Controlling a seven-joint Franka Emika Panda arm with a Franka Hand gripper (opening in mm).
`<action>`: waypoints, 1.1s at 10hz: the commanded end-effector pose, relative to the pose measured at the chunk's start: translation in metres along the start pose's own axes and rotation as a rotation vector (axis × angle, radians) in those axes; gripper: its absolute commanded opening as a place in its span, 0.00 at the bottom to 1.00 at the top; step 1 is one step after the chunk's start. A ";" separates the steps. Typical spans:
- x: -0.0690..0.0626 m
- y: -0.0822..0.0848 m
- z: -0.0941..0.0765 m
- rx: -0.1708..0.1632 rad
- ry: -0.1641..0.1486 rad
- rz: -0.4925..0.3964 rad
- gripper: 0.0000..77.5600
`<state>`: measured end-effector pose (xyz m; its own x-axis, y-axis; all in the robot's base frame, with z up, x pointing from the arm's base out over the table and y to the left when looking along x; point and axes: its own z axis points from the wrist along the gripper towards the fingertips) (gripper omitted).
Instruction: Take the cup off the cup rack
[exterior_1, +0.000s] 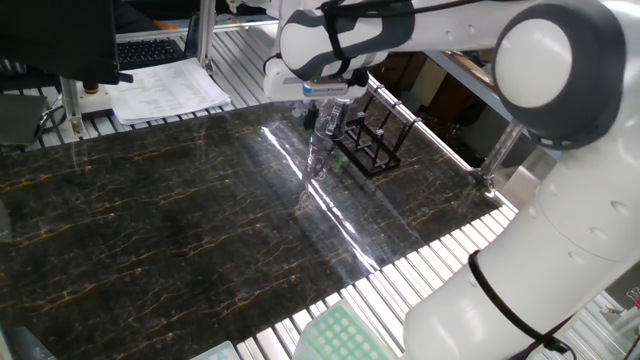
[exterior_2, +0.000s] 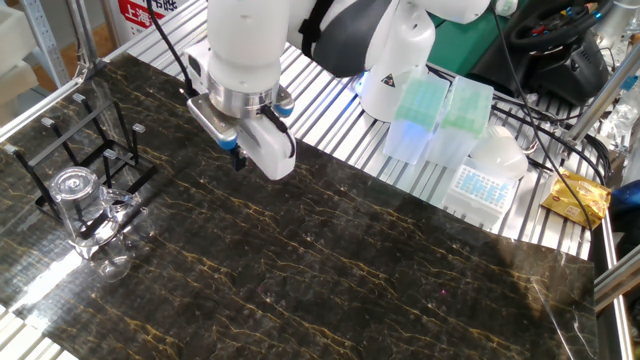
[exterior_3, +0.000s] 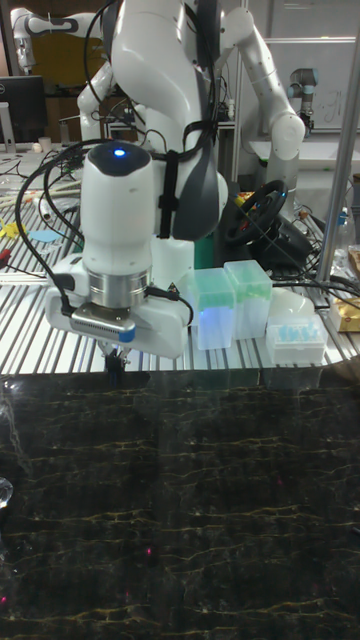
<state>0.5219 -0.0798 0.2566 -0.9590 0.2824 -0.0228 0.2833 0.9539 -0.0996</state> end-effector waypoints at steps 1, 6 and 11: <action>-0.034 -0.017 0.012 0.010 -0.014 0.003 0.00; -0.077 -0.035 0.017 0.012 -0.009 0.043 0.00; -0.089 -0.050 0.031 0.016 -0.031 0.067 0.00</action>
<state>0.5902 -0.1455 0.2365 -0.9406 0.3364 -0.0458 0.3395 0.9338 -0.1131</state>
